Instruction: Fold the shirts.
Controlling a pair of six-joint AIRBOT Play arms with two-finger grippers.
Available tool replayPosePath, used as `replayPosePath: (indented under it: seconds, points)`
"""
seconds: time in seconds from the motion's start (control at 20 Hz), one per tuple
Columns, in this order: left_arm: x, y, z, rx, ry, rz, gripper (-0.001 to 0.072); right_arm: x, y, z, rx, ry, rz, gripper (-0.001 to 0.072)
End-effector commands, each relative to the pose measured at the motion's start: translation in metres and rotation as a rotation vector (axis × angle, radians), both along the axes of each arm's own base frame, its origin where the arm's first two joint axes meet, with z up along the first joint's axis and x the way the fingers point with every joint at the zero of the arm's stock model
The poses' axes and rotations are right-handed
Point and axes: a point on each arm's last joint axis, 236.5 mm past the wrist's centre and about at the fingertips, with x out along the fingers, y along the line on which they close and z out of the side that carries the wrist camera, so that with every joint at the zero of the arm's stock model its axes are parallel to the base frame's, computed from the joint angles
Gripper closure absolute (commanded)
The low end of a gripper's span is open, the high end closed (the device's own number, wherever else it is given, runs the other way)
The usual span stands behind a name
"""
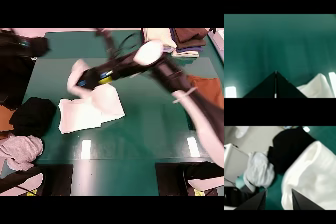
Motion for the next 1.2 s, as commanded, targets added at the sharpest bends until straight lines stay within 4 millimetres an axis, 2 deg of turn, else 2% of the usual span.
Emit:
replayPosePath:
  seconds: [0.0,0.1,0.2,0.3,0.45,0.5,0.55,0.6,0.7,0.8,0.95,1.15]
  points:
    - [-0.028,0.046,0.022,0.045,-0.019,0.098,0.0687,-0.006,0.052,-0.036,0.024,-0.009,-0.01,0.0336]
    - [-0.031,0.042,0.015,0.048,0.012,0.083,0.0687,0.003,0.028,-0.047,-0.056,-0.035,0.013,0.0338]
    - [-0.028,0.027,0.01,0.046,0.016,0.049,0.0687,0.023,-0.013,-0.056,-0.146,-0.043,-0.015,0.0338]
    - [-0.027,0.004,0.006,0.044,0.012,-0.004,0.0687,0.05,-0.071,-0.077,-0.246,-0.011,-0.109,0.0338]
    - [-0.03,-0.032,-0.007,0.038,0.02,-0.085,0.0687,0.071,-0.177,-0.131,-0.408,0.142,-0.255,0.0326]
    - [-0.03,-0.041,-0.011,0.028,0.02,-0.105,0.0687,0.075,-0.205,-0.148,-0.428,0.209,-0.297,0.0217]
    - [-0.03,-0.05,-0.014,0.013,0.018,-0.122,0.0687,0.079,-0.228,-0.166,-0.434,0.283,-0.342,0.0069]
    - [-0.029,-0.056,-0.016,0.0,0.013,-0.131,0.0687,0.081,-0.243,-0.181,-0.418,0.362,-0.38,0.0069]
    - [-0.027,-0.065,-0.019,-0.013,0.007,-0.145,0.0686,0.079,-0.252,-0.208,-0.361,0.514,-0.42,0.0087]
    - [-0.026,-0.066,-0.023,-0.019,0.014,-0.147,0.0686,0.076,-0.241,-0.23,-0.318,0.627,-0.411,0.0093]
    - [-0.025,-0.067,-0.028,-0.019,0.029,-0.15,0.0687,0.067,-0.2,-0.252,-0.271,0.712,-0.349,0.0105]
    - [-0.025,-0.07,-0.027,-0.032,0.03,-0.154,0.0687,0.057,-0.14,-0.268,-0.309,0.681,-0.223,0.0127]
